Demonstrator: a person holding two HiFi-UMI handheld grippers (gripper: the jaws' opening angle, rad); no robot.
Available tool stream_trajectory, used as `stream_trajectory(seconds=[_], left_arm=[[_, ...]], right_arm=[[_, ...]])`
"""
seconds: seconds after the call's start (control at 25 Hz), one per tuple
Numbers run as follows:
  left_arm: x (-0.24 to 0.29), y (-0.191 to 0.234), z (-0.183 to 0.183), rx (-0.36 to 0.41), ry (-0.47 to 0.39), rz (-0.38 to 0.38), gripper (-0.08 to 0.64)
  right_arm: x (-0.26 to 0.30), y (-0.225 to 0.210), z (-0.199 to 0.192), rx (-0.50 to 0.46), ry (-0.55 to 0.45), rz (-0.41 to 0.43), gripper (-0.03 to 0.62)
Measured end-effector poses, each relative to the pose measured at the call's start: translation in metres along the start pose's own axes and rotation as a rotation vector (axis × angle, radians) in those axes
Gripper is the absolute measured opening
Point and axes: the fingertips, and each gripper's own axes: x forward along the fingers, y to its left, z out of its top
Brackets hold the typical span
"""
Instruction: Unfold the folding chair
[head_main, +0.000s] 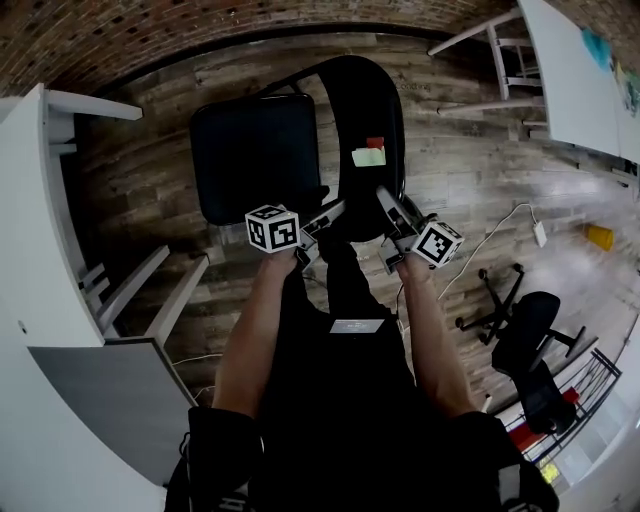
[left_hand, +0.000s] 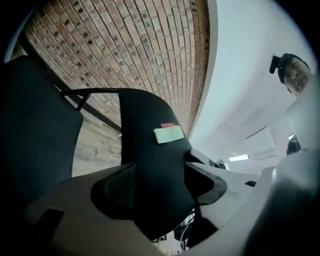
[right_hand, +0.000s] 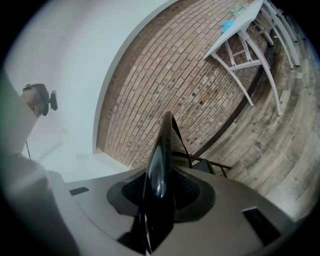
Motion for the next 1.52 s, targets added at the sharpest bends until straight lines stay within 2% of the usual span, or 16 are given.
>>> stream_trajectory(seconds=[0.08,0.16,0.32,0.48,0.88,1.24,1.52], left_arm=[[0.009,-0.018,-0.003,0.016,0.036,-0.051,0.328],[0.008,-0.022,-0.006,0.022,0.05,-0.062,0.328],[-0.019,-0.008,-0.003,-0.032,-0.017,-0.056,0.325],[-0.016,-0.01,-0.01,-0.006,0.027,-0.041,0.324],[-0.012,-0.009,-0.006,-0.003,0.029,-0.018,0.324],[-0.011,-0.01,-0.011,0.002,0.066,0.012,0.324],[-0.01,-0.009,-0.011,-0.002,0.054,0.035,0.322]], right_arm=[[0.011,0.011,-0.012,-0.006,0.012,0.014,0.121],[0.027,0.024,-0.029,-0.011,0.023,0.025,0.129],[0.043,0.04,-0.049,-0.001,0.015,0.035,0.137],[0.041,0.037,-0.047,0.01,0.017,0.03,0.137],[0.044,0.035,-0.042,0.017,0.034,0.04,0.138],[0.042,0.032,-0.045,-0.033,0.091,0.012,0.137],[0.042,0.029,-0.043,0.002,0.088,-0.015,0.135]])
